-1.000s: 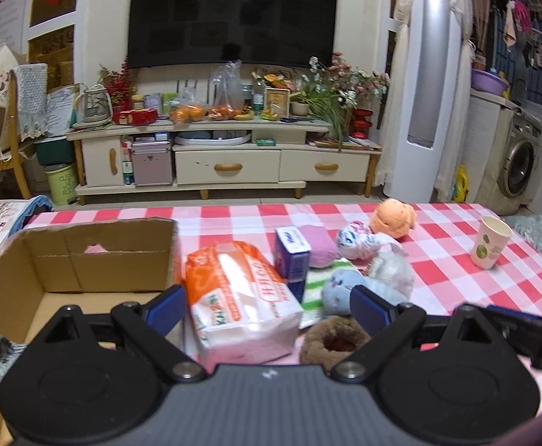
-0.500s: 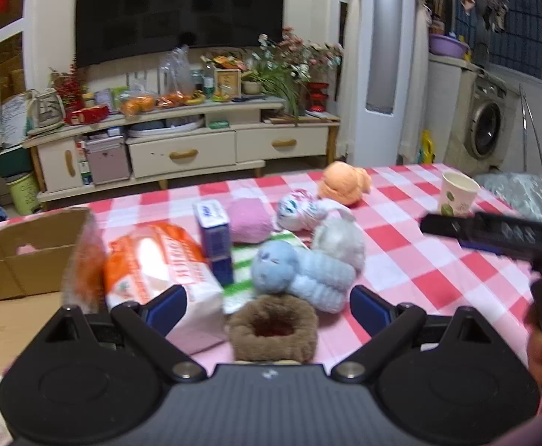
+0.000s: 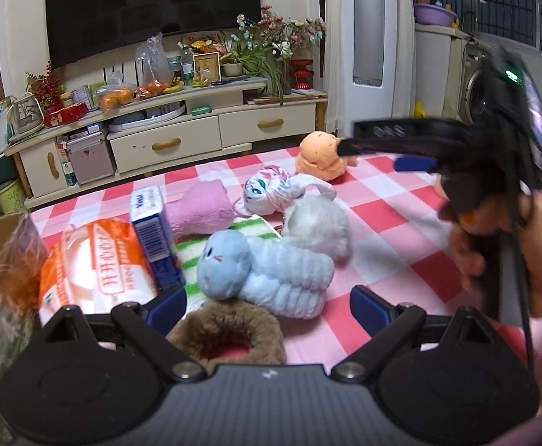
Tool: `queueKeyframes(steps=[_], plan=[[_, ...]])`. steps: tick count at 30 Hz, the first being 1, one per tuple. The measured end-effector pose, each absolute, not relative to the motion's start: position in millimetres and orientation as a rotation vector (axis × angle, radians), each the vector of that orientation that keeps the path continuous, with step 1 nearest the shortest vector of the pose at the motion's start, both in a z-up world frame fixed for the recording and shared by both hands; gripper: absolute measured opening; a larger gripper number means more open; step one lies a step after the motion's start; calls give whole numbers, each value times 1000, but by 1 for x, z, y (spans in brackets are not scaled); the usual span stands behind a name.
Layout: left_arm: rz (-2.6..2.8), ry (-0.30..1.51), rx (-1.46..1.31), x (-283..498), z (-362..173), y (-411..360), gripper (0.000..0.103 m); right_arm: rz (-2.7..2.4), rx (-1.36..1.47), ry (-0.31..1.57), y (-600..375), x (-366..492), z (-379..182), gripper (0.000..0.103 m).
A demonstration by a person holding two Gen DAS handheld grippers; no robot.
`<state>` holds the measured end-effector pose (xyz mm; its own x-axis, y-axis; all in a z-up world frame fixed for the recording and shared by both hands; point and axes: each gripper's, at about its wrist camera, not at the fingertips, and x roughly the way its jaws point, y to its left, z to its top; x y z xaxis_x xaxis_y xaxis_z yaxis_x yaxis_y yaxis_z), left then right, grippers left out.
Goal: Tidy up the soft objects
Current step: 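Grasp the orange knitted plush with the right tool while the left grasps the light-blue plush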
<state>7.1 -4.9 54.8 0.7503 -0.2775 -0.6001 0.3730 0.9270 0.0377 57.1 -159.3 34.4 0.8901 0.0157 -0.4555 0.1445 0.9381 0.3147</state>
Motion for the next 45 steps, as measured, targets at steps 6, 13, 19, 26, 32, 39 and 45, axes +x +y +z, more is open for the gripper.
queueKeyframes(steps=[6, 13, 19, 26, 32, 39, 45], plan=[[-341, 638, 195, 20, 45, -18, 94, -72, 360, 483, -172, 105, 26, 101], [-313, 661, 213, 35, 35, -23, 94, -95, 365, 541, -184, 142, 10, 103], [-312, 655, 233, 43, 32, -30, 94, -106, 357, 544, -185, 149, 6, 103], [-314, 654, 225, 48, 31, -30, 91, -112, 300, 525, -176, 142, 6, 88], [-306, 659, 200, 52, 31, -29, 68, -90, 280, 508, -178, 133, 10, 82], [-296, 682, 109, 59, 33, -20, 48, -86, 268, 512, -179, 107, 9, 82], [-323, 670, 113, 51, 34, -21, 46, -95, 290, 512, -185, 73, 9, 82]])
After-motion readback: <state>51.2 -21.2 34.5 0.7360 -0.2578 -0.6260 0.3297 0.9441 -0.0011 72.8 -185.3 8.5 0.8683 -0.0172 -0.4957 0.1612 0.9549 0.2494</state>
